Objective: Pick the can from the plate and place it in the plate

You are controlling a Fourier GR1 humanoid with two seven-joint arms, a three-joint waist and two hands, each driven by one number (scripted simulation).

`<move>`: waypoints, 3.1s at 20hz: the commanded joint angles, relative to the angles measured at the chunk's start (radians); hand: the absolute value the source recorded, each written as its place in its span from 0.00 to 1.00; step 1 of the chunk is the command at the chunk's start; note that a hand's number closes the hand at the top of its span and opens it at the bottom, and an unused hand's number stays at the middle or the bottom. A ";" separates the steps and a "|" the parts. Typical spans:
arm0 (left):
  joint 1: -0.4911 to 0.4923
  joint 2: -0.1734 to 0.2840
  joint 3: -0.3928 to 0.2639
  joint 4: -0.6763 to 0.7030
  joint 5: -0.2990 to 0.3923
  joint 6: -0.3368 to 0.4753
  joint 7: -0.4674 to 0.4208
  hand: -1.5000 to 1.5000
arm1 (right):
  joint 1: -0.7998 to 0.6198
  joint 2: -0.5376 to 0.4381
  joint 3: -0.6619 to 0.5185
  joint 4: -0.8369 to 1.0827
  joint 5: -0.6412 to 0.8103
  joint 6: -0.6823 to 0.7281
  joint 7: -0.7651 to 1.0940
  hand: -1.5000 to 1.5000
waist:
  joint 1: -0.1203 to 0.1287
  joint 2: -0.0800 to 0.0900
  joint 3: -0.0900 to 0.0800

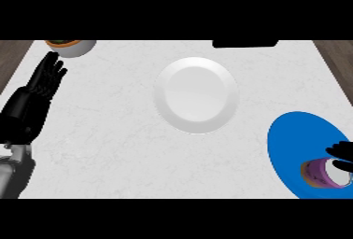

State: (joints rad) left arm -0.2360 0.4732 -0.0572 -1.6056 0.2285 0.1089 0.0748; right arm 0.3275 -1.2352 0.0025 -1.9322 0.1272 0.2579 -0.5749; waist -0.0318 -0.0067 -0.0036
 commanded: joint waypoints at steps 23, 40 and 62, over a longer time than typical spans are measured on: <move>-0.003 -0.092 0.013 -0.077 -0.090 -0.044 0.080 0.50 | -0.175 0.258 0.171 0.224 0.632 0.090 0.265 0.00 | 0.039 0.006 0.004; -0.048 -0.095 0.150 0.027 -0.082 -0.172 0.045 0.50 | -0.257 0.474 0.233 0.415 0.953 0.049 0.242 0.00 | 0.031 0.007 0.004; 0.044 -0.100 0.169 -0.039 -0.122 -0.118 0.067 0.50 | 0.079 1.027 -0.174 0.133 0.949 -0.359 1.135 1.00 | -0.066 -0.014 -0.006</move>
State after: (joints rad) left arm -0.2023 0.3759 0.1232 -1.6307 0.1037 0.0022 0.1385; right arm 0.3313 -0.3292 -0.1900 -1.6336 1.0112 -0.0455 0.3839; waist -0.1252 -0.0283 -0.0141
